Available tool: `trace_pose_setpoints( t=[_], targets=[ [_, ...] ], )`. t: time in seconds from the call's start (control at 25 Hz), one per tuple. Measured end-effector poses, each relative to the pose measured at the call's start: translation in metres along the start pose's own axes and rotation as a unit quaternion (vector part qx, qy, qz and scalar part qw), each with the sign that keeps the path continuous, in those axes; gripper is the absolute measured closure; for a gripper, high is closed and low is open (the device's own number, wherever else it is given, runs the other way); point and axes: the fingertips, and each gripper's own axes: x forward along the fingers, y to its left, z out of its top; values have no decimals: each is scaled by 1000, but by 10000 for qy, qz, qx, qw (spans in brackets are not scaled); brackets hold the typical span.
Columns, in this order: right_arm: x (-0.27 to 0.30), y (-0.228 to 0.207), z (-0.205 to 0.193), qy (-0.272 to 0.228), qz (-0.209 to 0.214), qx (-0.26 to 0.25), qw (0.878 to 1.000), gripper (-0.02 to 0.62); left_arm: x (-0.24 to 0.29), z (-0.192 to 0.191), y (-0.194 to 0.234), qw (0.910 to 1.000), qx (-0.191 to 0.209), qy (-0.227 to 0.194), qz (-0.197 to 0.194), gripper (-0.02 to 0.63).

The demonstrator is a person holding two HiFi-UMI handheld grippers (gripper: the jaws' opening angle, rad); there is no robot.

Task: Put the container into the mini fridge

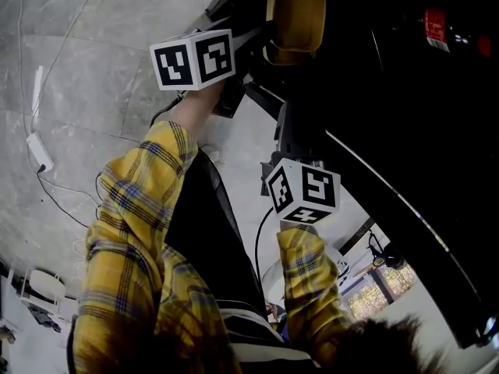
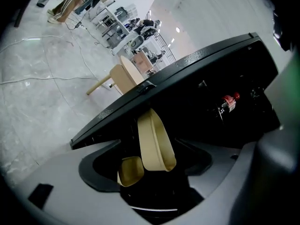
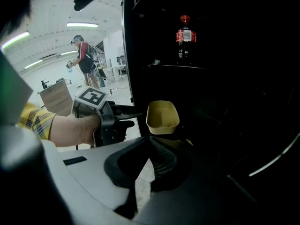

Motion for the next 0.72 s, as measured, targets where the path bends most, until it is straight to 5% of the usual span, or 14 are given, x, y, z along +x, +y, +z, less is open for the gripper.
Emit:
trace_pose_setpoints(
  t=[0.12,0.44,0.72],
  targets=[
    [-2,1,4,-32,9,-30,10000,569,-15,0,-2,10000,64,-67,-30,257],
    [-9,1,12,-82,-22,-68,9999,569,-70,9,-5,9968,704,-352,158,470],
    [-14,1,16,-124,0,-89,9999,569,-115,5,-10,9898,1323,-374,366,536]
  ],
)
